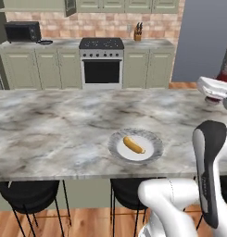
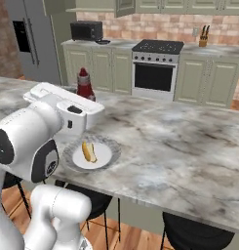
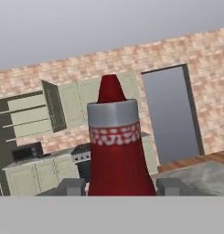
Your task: Move the hot dog bun to the plate on the dining table and place the condiment next to that plate. Then navigate to the fridge and take the sausage and place it on the plate as well.
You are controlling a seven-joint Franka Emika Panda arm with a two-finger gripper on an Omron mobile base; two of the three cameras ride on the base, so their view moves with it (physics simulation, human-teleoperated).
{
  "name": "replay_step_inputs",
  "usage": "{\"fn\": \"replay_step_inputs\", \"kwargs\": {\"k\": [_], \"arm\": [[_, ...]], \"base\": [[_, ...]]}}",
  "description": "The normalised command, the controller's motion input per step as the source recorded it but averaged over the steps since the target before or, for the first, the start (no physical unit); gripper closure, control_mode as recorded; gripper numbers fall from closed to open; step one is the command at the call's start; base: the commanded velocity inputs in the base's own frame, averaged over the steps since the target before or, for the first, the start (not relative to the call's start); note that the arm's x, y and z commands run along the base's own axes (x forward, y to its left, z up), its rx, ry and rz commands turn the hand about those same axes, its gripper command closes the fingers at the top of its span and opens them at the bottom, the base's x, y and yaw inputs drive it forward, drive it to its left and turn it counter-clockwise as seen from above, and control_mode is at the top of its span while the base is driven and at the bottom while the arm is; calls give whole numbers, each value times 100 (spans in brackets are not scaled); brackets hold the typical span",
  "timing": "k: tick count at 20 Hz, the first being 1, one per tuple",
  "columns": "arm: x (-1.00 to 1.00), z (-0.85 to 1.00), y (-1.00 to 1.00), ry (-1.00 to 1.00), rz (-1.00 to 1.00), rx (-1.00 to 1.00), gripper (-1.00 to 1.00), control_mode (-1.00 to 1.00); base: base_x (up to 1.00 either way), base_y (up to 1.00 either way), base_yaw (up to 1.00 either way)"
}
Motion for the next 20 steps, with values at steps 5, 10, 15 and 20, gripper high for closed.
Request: {"fn": "replay_step_inputs", "kwargs": {"k": [5,10,15,20], "arm": [[23,-49,0,4,38,-9,100,-100],[2,-51,-2,0,31,-7,100,-100],[2,-49,0,0,25,-4,100,-100],[11,-56,1,0,18,-5,100,-100]], "base": [[0,0,0],[0,0,0],[0,0,0],[0,0,0]]}}
